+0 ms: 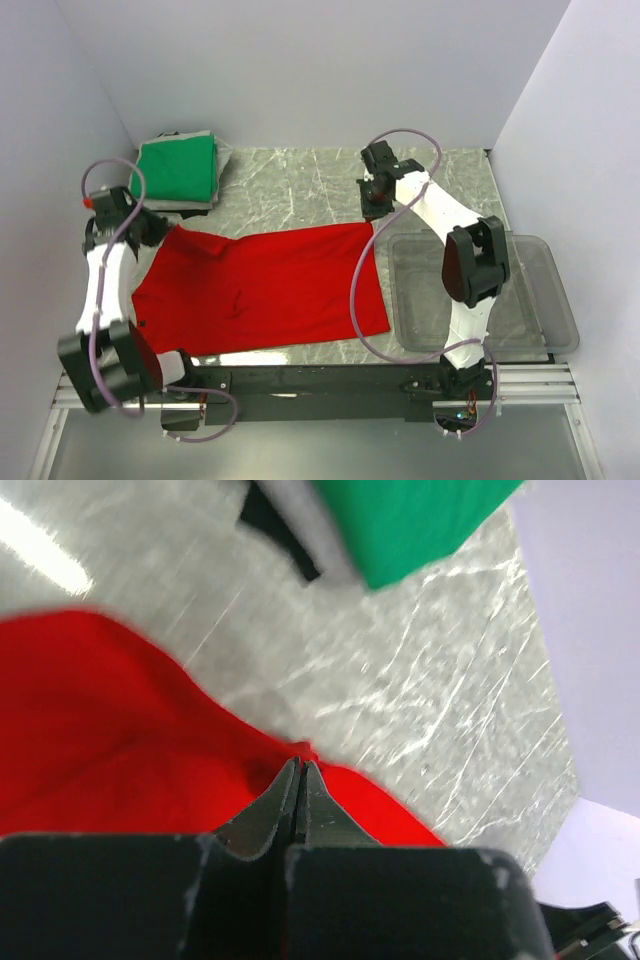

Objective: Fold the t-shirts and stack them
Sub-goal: Fold the tshirt

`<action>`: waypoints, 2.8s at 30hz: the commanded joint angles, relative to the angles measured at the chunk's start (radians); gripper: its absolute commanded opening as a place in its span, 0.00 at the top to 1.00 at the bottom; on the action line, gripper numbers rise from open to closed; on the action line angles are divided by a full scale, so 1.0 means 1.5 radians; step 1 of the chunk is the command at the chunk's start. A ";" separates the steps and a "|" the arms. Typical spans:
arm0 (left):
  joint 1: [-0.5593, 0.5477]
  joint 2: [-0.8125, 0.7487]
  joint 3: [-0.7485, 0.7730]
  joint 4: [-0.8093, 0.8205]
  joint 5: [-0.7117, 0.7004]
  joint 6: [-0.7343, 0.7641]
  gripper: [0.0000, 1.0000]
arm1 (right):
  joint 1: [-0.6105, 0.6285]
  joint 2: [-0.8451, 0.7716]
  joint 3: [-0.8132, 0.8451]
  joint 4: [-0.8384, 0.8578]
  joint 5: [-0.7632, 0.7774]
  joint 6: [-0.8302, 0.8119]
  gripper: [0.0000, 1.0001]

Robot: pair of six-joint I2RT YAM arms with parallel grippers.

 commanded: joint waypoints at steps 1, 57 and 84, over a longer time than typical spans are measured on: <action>-0.001 -0.094 -0.058 -0.057 -0.047 -0.031 1.00 | 0.003 -0.057 -0.038 0.042 -0.005 -0.023 1.00; 0.000 -0.590 -0.167 -0.404 -0.171 -0.242 1.00 | 0.146 -0.270 -0.345 0.079 0.016 -0.017 0.48; -0.064 -0.256 -0.219 -0.110 -0.116 -0.010 1.00 | 0.459 0.003 -0.007 0.298 -0.244 0.098 0.52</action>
